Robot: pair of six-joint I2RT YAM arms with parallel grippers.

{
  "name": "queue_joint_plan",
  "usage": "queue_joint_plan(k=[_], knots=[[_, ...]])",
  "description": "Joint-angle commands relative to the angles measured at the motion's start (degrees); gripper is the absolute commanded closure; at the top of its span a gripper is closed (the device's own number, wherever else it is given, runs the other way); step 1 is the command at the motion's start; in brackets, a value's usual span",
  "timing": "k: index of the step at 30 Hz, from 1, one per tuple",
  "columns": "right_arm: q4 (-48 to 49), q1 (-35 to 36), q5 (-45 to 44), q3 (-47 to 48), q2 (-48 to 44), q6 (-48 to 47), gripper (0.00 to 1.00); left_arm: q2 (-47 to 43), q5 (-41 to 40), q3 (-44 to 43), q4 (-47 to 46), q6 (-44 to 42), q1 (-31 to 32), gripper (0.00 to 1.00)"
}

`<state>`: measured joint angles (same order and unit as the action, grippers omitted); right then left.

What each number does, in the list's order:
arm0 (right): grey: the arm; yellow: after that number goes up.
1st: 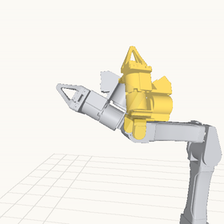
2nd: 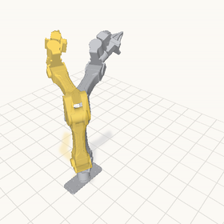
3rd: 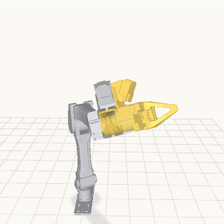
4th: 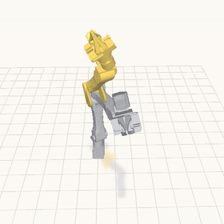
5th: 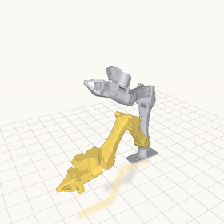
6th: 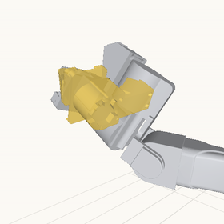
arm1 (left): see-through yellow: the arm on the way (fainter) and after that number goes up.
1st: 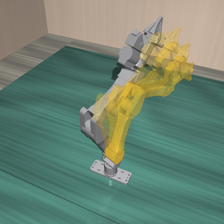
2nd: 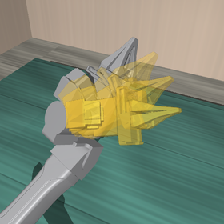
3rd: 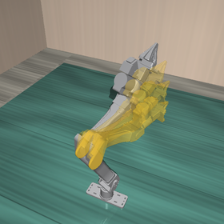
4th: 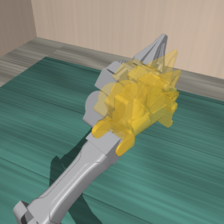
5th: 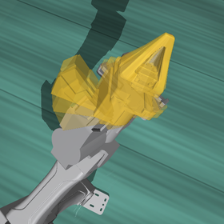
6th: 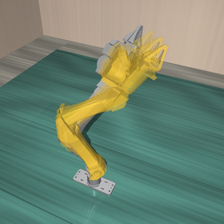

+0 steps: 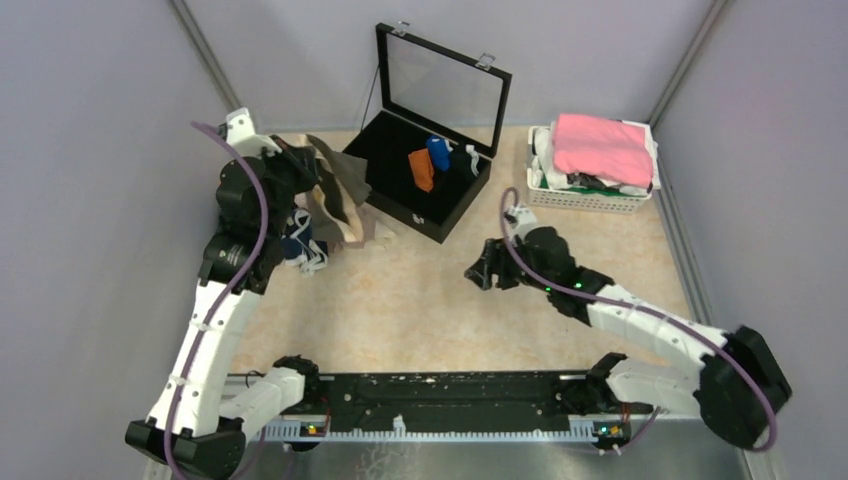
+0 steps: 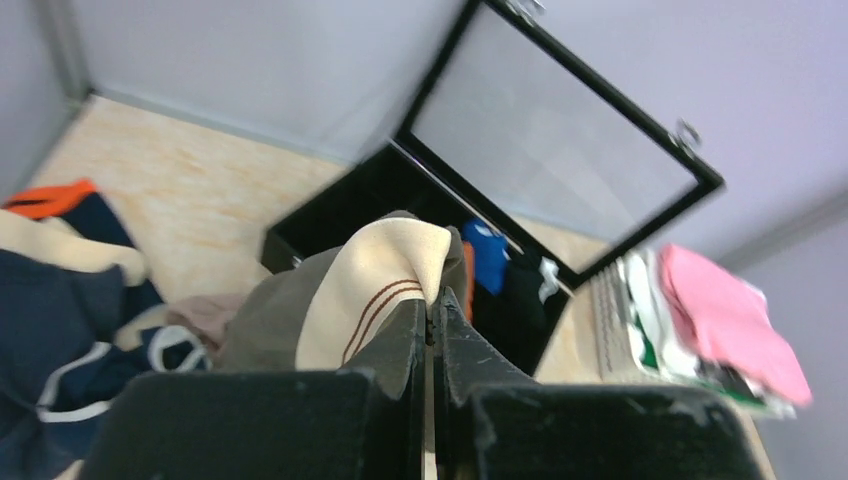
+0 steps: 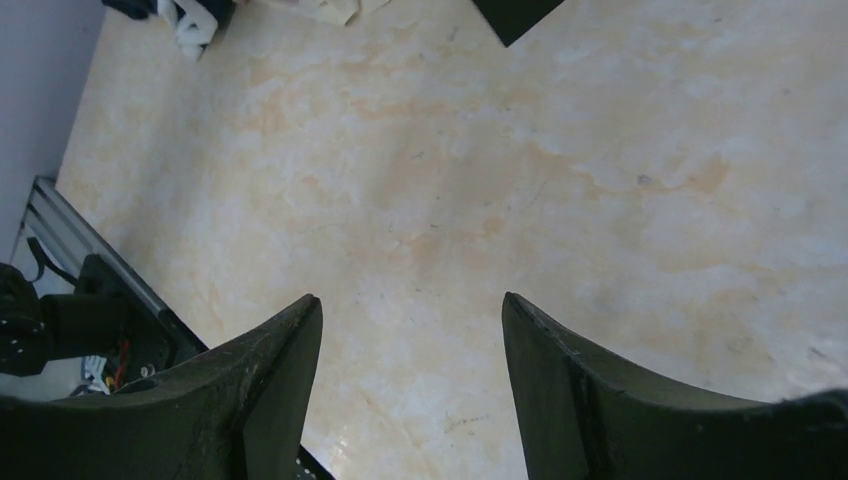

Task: Roll the underwear
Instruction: Pick up the underwear from the center of the board, then place the underwear at the corner of the board.

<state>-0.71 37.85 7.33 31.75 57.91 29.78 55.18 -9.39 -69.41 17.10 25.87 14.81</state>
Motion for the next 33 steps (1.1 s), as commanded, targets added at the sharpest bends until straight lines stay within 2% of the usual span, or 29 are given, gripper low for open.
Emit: queue_joint_plan(k=[1, 5, 16, 25, 28, 33], knots=[[9.9, 6.1, 0.1, 10.0, 13.8, -1.2, 0.35, 1.0, -14.1, -6.2, 3.0, -1.3, -1.2, 1.0], [13.9, 7.5, 2.1, 20.4, 28.0, -2.1, 0.34, 1.2, -18.4, -7.3, 5.3, -3.3, -1.4, 1.0], [7.2, 8.8, 4.6, 51.4, 59.8, -10.7, 0.32, -1.1, -20.1, -4.3, 5.2, -6.9, -1.6, 1.0], [0.0, 10.3, 1.1, 66.7, 73.3, -15.7, 0.32, -1.6, -19.5, -3.9, 5.1, -7.9, -1.6, 1.0], [-4.7, 11.3, 0.1, 71.1, 76.9, -17.5, 0.35, -1.7, -19.4, -3.9, 5.2, -8.3, -1.7, 1.0], [-7.8, 12.7, -2.9, 71.4, 77.9, -20.2, 0.38, -2.0, -19.7, -3.4, 5.0, -8.3, -1.7, 1.0]])
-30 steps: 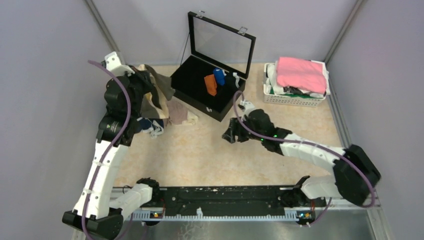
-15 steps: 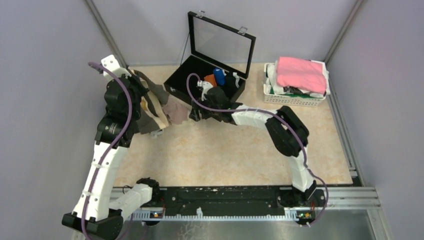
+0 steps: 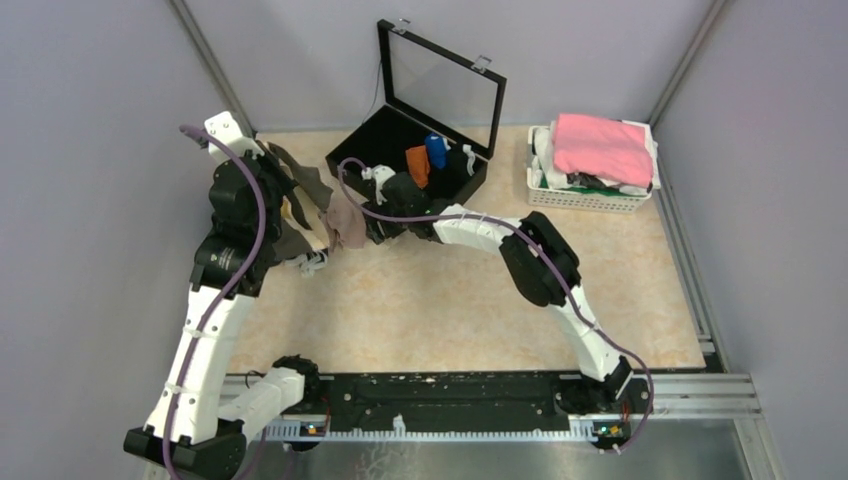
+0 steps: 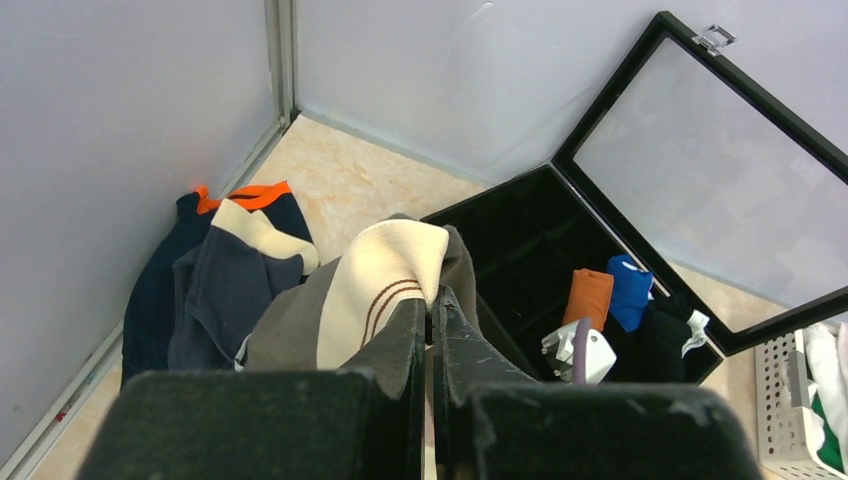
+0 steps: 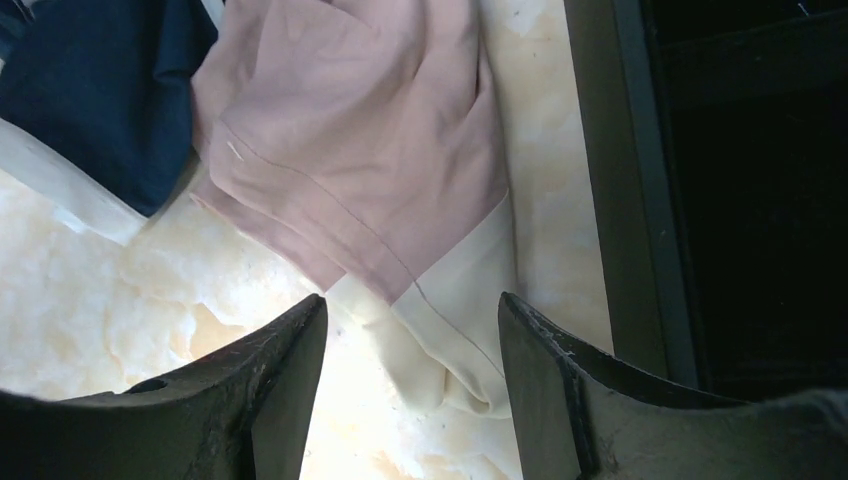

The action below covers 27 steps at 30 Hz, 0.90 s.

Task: Roll the underwear
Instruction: Place the underwear at the corner of the board, then move the underwear to the center of the board.

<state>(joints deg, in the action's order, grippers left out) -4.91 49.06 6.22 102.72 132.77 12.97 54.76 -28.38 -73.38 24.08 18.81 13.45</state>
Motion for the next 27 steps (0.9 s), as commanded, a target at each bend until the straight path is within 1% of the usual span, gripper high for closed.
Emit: queue_joint_plan(k=[1, 6, 8, 10, 12, 13, 18, 21, 23, 27], knots=[[-3.6, 1.7, -2.5, -0.3, 2.9, -4.0, 0.38, -1.7, -0.6, 0.7, -2.0, -1.2, -0.4, 1.0], [-0.3, 2.8, -7.7, -5.0, 0.5, -7.6, 0.35, -1.8, -0.1, 1.0, -2.1, -0.9, -0.4, 1.0], [1.4, 3.1, -8.0, -6.9, -0.5, -8.7, 0.35, -1.9, -0.2, 1.2, -2.1, -0.9, -0.4, 1.0], [1.7, 3.4, -8.4, -6.9, -0.6, -10.1, 0.35, -2.1, -0.3, 1.4, -2.1, -0.9, -0.4, 1.0], [0.1, 3.6, -9.2, -5.4, 0.4, -11.1, 0.38, -2.2, -0.2, 1.5, -2.0, -1.0, -0.4, 1.0], [-0.5, 3.6, -9.2, -4.9, 1.1, -11.2, 0.42, -2.2, -0.3, 1.6, -2.1, -1.0, -0.4, 1.0], [2.4, 3.7, -11.0, -7.4, -0.7, -10.9, 0.75, -2.3, -0.7, 1.9, -1.9, -1.1, -0.4, 1.0], [7.2, 3.7, -12.2, -12.6, -6.0, -10.5, 0.99, -2.2, -1.2, 2.3, -2.0, -1.1, -0.5, 1.0], [10.3, 3.7, -12.6, -17.8, -11.6, -10.3, 1.0, -2.3, -1.4, 2.9, -2.4, -0.7, -0.6, 1.0], [14.6, 3.7, -12.3, -32.3, -26.8, -7.6, 1.0, -2.2, -0.1, 4.5, -2.9, 1.0, -0.6, 1.0]])
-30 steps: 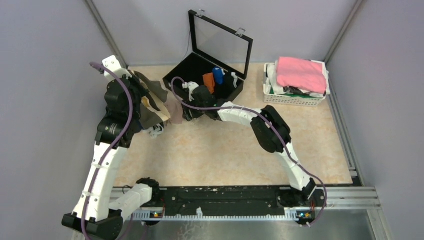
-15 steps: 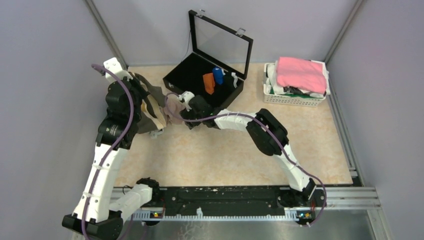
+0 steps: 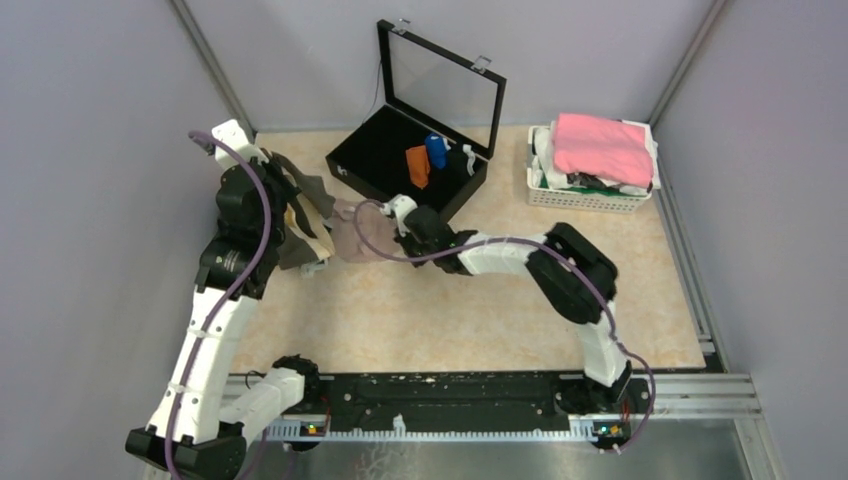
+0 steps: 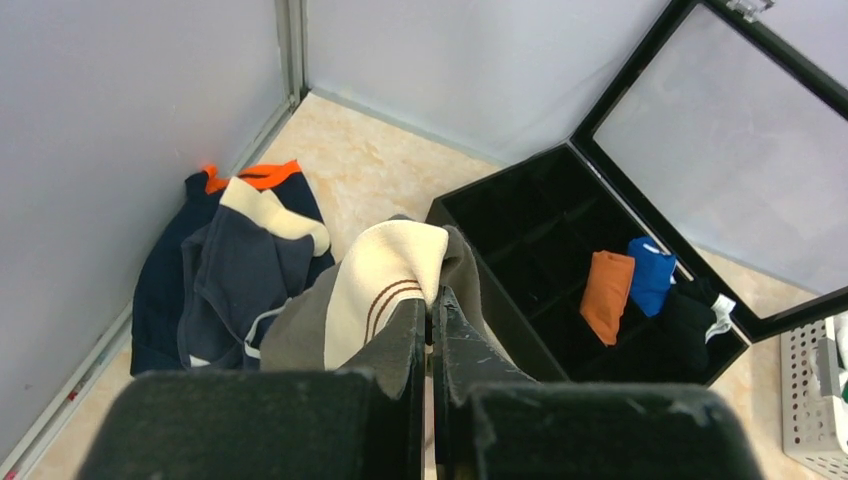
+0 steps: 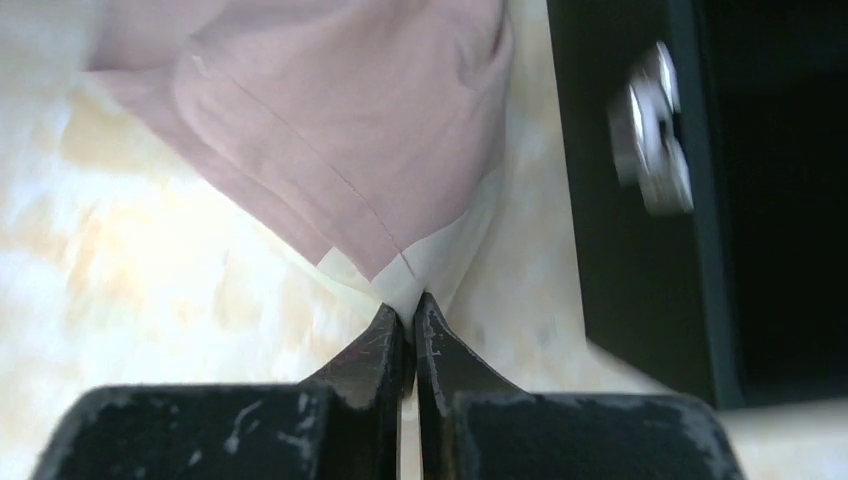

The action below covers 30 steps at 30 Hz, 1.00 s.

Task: Roll the underwear
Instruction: Move the underwear to the center of the board.

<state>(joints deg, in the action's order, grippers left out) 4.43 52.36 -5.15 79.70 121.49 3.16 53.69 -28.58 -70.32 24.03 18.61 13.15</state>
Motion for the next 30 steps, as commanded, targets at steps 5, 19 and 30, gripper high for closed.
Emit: queue_joint_plan(k=[5, 19, 30], knots=[[4.2, 0.4, -0.5, -28.4, -36.1, 8.9, 1.0, 1.0, 2.8, 3.7, -5.1, 3.0, -0.4, 1.0], [-24.0, 0.3, -9.7, -48.1, -72.8, 25.6, 1.0, 17.6, 9.6, 11.0, -16.4, 10.4, -5.3, 0.6], [-31.2, -3.1, -6.3, -42.2, -69.8, 24.5, 1.0, 17.6, 24.4, 15.6, -15.3, 10.3, -1.1, 0.06]])
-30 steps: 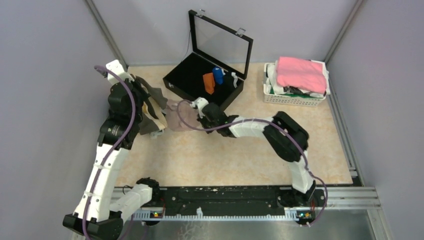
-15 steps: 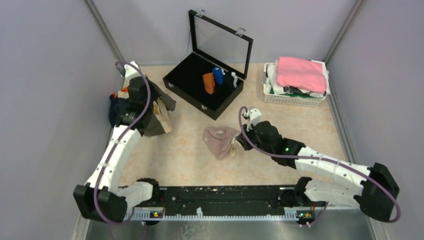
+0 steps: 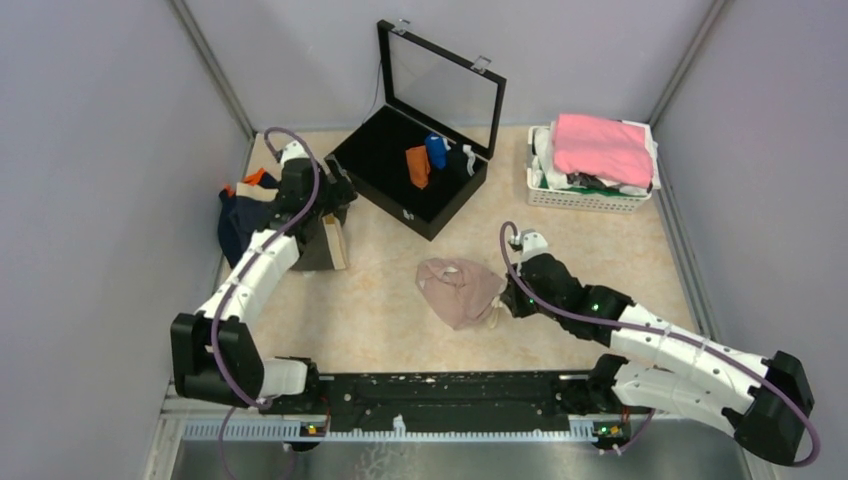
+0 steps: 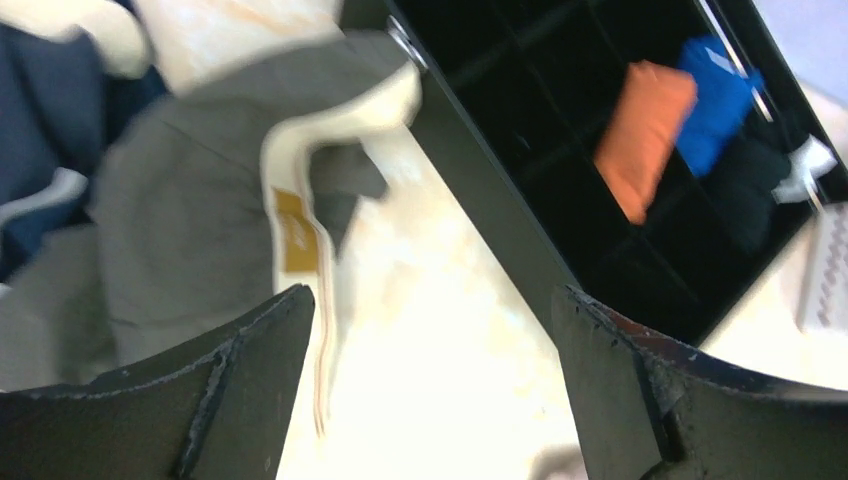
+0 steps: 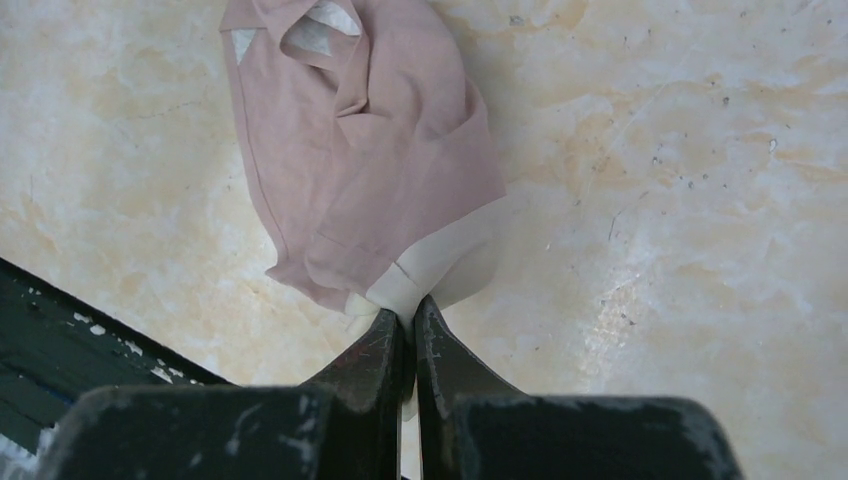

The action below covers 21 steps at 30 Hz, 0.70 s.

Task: Roll the underwear
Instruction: Move the underwear to the center of the board, then flatten out the underwear at the center of the board.

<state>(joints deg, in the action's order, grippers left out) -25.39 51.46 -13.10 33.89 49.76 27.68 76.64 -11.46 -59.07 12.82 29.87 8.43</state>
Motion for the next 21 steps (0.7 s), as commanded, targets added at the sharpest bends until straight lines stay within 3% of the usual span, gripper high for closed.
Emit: queue_joint_plan(k=[1, 7, 11, 17, 21], knots=[[-0.5, -3.6, 3.4, 3.5, 2.4, -0.3, 1.0, -6.8, 7.1, 6.0, -5.5, -1.7, 6.1, 0.05], [5.1, -12.4, 16.2, 3.1, 3.9, -1.6, 1.0, -13.6, 13.8, 19.4, -19.6, -6.3, 23.3, 0.04], [6.6, -14.4, 21.7, 3.4, 5.1, -1.8, 1.0, -11.8, 18.4, 25.2, -29.6, -9.6, 31.3, 0.04], [8.0, -15.0, 26.6, 2.7, 5.6, -0.8, 1.0, -4.0, 17.9, 25.9, -39.4, -17.5, 40.4, 0.09], [7.4, -15.1, 27.2, 2.8, 5.2, -0.5, 1.0, 2.1, 23.8, 21.6, -37.8, -19.2, 41.6, 0.22]])
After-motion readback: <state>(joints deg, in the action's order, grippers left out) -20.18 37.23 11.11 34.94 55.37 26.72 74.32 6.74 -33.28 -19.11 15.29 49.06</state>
